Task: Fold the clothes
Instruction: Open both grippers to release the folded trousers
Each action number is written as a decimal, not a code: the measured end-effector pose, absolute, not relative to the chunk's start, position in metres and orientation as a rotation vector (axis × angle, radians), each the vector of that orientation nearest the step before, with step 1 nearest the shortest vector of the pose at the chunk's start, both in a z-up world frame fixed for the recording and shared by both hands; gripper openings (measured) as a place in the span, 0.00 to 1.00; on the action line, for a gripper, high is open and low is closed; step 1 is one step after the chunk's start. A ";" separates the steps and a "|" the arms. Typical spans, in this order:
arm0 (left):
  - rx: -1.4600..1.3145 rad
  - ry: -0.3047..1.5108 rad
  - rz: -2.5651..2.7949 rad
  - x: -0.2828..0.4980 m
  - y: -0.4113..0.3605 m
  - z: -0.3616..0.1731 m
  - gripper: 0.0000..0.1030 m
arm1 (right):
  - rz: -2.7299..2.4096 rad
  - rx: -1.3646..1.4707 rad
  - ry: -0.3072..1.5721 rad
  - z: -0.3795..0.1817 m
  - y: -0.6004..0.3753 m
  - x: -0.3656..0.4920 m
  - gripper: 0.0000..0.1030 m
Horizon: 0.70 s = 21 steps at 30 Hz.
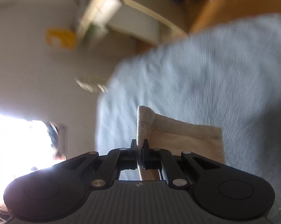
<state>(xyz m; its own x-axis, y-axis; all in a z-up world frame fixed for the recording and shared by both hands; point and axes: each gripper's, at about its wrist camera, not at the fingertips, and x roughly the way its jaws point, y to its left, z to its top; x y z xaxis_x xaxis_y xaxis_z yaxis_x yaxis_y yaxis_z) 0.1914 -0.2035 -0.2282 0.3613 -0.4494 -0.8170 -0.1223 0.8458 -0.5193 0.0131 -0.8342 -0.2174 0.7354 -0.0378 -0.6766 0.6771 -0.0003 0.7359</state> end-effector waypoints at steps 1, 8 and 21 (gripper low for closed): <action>-0.547 1.202 -0.225 0.192 -0.199 -0.229 0.10 | -0.641 1.461 0.652 -0.226 -0.835 0.025 0.39; -0.457 1.206 -0.252 0.200 -0.158 -0.235 0.19 | -0.891 1.306 0.697 -0.218 -0.801 0.014 0.60; -0.392 1.246 -0.323 0.198 -0.099 -0.249 0.23 | -1.044 1.411 0.556 -0.163 -0.691 -0.098 0.61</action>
<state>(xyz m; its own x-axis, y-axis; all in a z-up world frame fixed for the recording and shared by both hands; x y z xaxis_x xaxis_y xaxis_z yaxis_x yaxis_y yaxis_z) 0.1983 -0.0993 -0.2493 0.2892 -0.4440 -0.8481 0.0246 0.8891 -0.4570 -0.0982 -0.6906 -0.1626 0.4772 -0.2532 -0.8415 0.8395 -0.1519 0.5217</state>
